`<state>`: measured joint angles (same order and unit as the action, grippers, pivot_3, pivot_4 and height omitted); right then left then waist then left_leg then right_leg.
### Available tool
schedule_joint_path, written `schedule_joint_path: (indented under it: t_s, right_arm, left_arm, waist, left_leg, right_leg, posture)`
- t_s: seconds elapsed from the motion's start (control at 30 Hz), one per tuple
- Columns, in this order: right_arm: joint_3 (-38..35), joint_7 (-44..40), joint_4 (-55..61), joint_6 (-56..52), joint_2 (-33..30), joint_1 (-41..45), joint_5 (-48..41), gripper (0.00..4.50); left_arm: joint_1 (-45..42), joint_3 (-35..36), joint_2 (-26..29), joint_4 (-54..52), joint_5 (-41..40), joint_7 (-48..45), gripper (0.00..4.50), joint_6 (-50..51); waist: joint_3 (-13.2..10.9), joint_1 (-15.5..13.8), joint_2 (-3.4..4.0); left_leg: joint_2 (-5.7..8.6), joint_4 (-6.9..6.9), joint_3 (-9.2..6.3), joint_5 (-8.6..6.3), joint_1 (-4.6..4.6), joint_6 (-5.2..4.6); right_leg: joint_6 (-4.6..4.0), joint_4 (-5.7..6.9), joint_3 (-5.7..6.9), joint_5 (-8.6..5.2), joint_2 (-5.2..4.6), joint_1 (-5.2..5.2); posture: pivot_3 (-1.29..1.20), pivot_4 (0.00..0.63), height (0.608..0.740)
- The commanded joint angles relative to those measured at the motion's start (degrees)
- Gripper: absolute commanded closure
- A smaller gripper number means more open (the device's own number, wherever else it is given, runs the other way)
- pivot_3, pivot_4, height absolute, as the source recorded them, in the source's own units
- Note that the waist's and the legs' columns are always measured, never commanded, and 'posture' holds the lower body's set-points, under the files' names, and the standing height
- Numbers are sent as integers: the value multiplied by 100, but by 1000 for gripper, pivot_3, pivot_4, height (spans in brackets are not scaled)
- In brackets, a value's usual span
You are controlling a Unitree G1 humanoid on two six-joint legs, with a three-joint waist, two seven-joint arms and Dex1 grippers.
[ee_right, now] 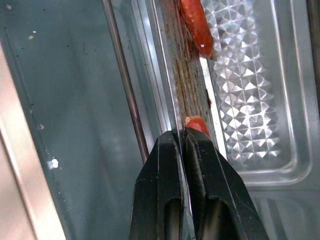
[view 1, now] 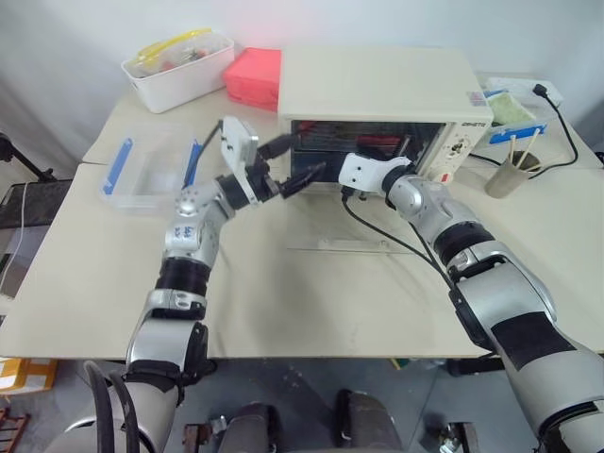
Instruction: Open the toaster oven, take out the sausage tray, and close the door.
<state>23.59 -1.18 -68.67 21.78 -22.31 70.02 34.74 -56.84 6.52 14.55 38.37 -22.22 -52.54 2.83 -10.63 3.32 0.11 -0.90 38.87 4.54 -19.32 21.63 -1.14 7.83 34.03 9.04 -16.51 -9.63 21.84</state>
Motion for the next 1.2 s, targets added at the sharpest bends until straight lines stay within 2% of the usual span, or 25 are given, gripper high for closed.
schedule_joint_path:
  t_s: [0.03, 0.17, 0.27, 0.47, 0.53, 0.6, 0.8, 1.0, 1.17, 1.2]
  right_arm:
    - [-206, -214, 1328, 451, -243, -283, -271, 4458]
    - [-360, -809, 3085, 145, -616, -1203, -393, 4458]
    - [-616, -1264, 4610, -326, -865, -2050, -497, 4458]
    - [-986, -1853, 6438, -1048, -1058, -3172, -500, 4458]
    - [-1239, -2124, 7540, -1026, -1400, -4248, -598, 4458]
    - [-1409, -2271, 8238, -1100, -1571, -4961, -579, 4458]
    - [-1606, -2465, 8987, -1444, -1553, -5491, -489, 4458]
    - [-1570, -2644, 9326, -1416, -1584, -5814, -326, 4458]
    - [-1649, -2859, 9443, -1356, -1628, -5909, -445, 4458]
    - [-1664, -2921, 9464, -1319, -1667, -5903, -483, 4458]
  left_arm:
    - [-347, 308, 196, 548, -130, -217, 0, -129]
    - [-580, 371, 259, 1083, -61, -354, 0, -210]
    - [-676, 343, 236, 1347, 7, -452, 0, -308]
    - [-723, 337, 198, 1515, 47, -553, 0, -321]
    - [-802, 392, 154, 1604, 52, -62, 0, 76]
    - [-803, 514, 76, 1526, -146, -137, 0, 332]
    - [-632, 543, 96, 1231, -167, -369, 0, 614]
    - [-275, 595, 461, 623, -363, -591, 0, 1586]
    - [8, 620, 1119, 139, -689, -613, 0, 3499]
    - [42, 632, 1258, 28, -852, -631, 0, 4146]
  waist:
    - [0, 11, 0]
    - [0, 14, 0]
    - [0, -2, 0]
    - [0, -20, -1]
    - [0, -108, -1]
    - [-1, -194, -2]
    - [-3, -194, -7]
    - [-3, -195, -7]
    - [-3, -189, -6]
    - [-3, -189, -6]
  left_leg:
    - [-1, -3, 1, 0, 6, 0]
    - [-2, 10, 16, 0, 63, 0]
    - [-2, 15, 20, 0, 65, -1]
    - [-5, 25, 44, 1, 62, -1]
    - [-5, 22, 40, 1, 65, -1]
    - [-4, 15, 31, 0, 65, -2]
    - [-1, 41, 56, 9, 62, -11]
    - [-1, 31, 55, 9, 56, -10]
    - [-2, 33, 54, 9, 56, -10]
    - [-2, 33, 54, 9, 55, -10]
  right_leg:
    - [0, 1, 2, 0, 0, 9]
    - [0, 22, 2, 0, 0, 79]
    - [0, 27, 2, 0, 0, 80]
    - [0, 29, -10, 0, 0, 86]
    - [0, 28, -7, 0, 0, 89]
    - [0, 29, -3, 0, 0, 89]
    - [3, 27, -26, 13, -2, 84]
    - [3, 28, -25, 12, -2, 83]
    - [3, 29, -25, 12, -2, 84]
    - [3, 30, -26, 12, -2, 84]
  posture:
    - [0, 150, 740]
    - [0, 150, 740]
    - [0, 150, 740]
    - [0, 150, 740]
    - [0, 150, 740]
    - [0, 150, 740]
    - [0, 150, 740]
    - [0, 150, 740]
    - [0, 150, 740]
    - [0, 150, 740]
